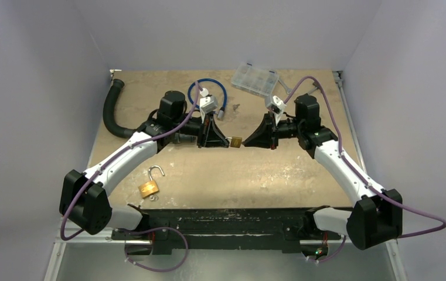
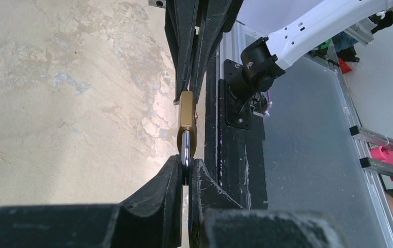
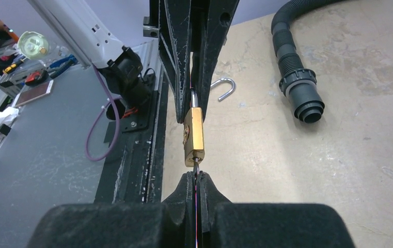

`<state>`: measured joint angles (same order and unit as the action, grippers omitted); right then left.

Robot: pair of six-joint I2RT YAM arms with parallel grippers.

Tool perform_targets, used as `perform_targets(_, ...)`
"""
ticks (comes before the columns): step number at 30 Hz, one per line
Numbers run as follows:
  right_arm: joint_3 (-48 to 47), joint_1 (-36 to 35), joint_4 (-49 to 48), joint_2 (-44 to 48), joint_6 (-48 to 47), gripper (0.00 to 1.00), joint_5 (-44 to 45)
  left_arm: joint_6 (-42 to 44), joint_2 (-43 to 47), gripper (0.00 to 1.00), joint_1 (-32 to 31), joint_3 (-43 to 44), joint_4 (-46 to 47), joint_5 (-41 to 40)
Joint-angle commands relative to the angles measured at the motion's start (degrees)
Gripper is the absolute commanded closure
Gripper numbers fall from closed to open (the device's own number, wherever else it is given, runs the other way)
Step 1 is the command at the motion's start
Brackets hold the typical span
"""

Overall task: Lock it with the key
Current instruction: Remove the key from the lock.

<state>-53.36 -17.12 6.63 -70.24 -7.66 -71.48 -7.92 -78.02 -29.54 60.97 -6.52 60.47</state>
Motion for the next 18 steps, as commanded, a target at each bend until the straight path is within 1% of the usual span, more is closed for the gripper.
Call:
perform_targets(1,-0.8,0.8,-0.6,0.0,1.1,1.00,-1.8,2.4,0.7,1.00,0.9,2.4,-0.3,-0.8)
perform_targets(9,1.3,6.1,-0.1,-1.3,3.6,1.00,-4.4,6.3,1.4,1.00,4.1,4.4,-3.1,-1.9)
perform_targets(13,2.4,8.4,1.0,-1.9,3.2,1.00,-5.0,6.3,1.4,1.00,6.1,4.7,-2.0,-2.1)
perform_targets(15,2.6,9.7,1.3,-2.1,3.3,1.00,-3.8,7.6,1.0,1.00,7.0,5.7,-3.4,-2.9)
perform_targets(16,2.8,10.3,1.1,-2.2,3.7,1.00,-2.8,9.9,0.5,1.00,7.3,6.4,-4.4,-3.4)
perform_targets(18,3.6,10.9,-2.2,-1.8,6.4,1.00,1.1,13.9,-1.5,1.00,7.4,8.4,-8.5,-5.0)
